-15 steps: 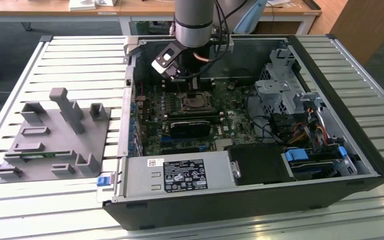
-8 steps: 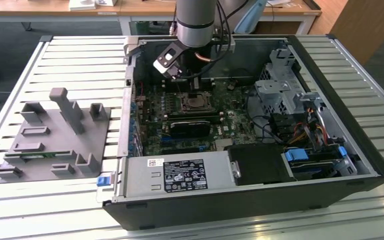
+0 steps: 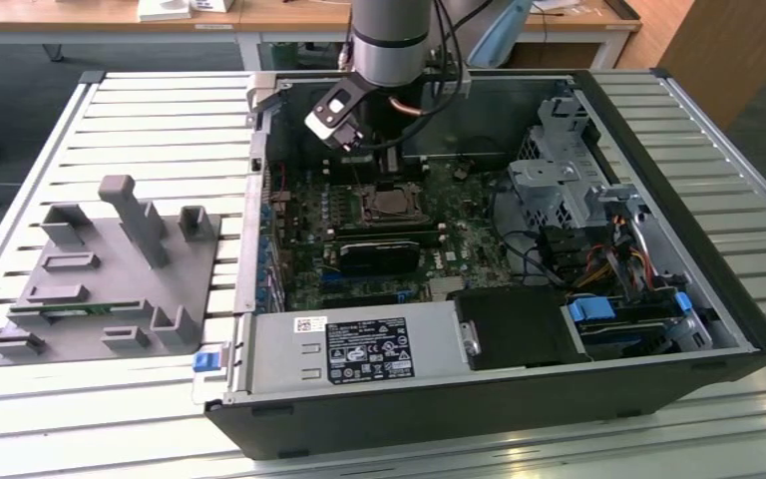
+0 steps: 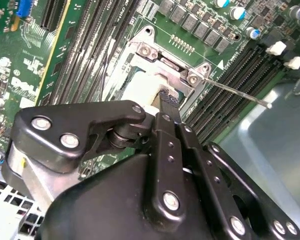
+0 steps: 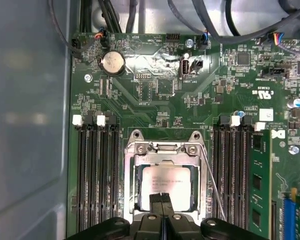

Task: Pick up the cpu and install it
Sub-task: 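Install the first cpu locking lever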

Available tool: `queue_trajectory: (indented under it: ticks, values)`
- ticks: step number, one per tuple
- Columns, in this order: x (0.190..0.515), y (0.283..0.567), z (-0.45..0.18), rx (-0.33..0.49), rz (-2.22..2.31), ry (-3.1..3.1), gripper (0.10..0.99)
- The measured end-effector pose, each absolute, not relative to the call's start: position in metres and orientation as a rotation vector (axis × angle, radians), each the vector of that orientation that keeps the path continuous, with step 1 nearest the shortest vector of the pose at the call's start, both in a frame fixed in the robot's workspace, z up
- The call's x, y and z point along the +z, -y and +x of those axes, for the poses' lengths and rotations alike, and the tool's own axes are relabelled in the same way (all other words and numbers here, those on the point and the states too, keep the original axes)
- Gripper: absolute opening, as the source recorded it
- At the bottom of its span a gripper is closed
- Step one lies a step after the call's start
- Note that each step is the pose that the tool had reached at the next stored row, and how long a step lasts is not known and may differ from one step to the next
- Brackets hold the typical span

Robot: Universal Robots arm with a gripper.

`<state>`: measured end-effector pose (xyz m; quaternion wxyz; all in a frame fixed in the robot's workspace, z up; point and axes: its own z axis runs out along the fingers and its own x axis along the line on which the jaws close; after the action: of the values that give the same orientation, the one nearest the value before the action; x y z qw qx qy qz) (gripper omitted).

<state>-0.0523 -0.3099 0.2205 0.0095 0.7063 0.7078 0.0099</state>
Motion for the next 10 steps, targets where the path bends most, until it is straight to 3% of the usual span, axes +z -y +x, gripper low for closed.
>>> queue_trajectory:
  ticks: [10]
  values:
    - [0.251, 0.310, -0.052, 0.031, 2.206, -2.210, 0.106]
